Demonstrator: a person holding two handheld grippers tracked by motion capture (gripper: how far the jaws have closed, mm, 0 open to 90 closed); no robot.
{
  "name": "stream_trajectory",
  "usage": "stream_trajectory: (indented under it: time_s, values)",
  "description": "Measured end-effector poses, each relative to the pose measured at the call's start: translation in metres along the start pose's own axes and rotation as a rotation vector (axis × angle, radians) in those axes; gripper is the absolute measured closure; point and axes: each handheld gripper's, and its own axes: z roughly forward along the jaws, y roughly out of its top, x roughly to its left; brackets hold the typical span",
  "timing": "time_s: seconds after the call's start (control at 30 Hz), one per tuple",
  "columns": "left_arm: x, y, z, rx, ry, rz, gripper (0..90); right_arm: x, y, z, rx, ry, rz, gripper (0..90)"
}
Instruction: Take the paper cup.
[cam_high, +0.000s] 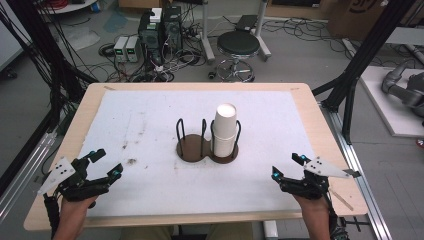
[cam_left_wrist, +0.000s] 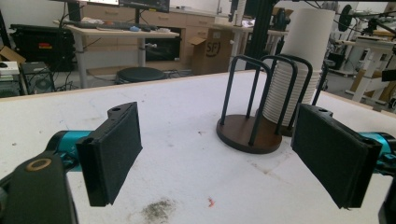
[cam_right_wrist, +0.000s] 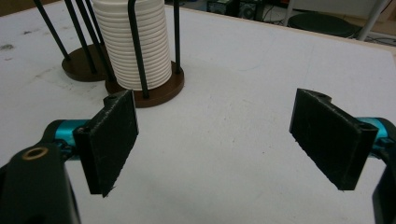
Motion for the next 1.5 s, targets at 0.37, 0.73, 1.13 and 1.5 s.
stream_trajectory:
  time_s: [0.37,0.73,1.13,1.5]
  values:
    - [0.001,0.001,0.005,-0.003,-0.002,-0.005,15.9,-0.005,-0.003,-0.003,-0.011,0.001,0.018,15.6]
    - [0.001,0.005,0.007,-0.007,-0.014,-0.023,15.4,0.0,0.003,0.005,-0.02,0.052,0.03,15.6]
    - [-0.002,0.005,0.007,0.011,-0.03,-0.006,15.5,0.016,0.056,0.031,-0.049,0.129,-0.048,15.5]
    - [-0.001,0.002,0.009,0.018,-0.033,-0.011,15.7,0.035,0.121,0.077,-0.051,0.233,-0.113,15.5]
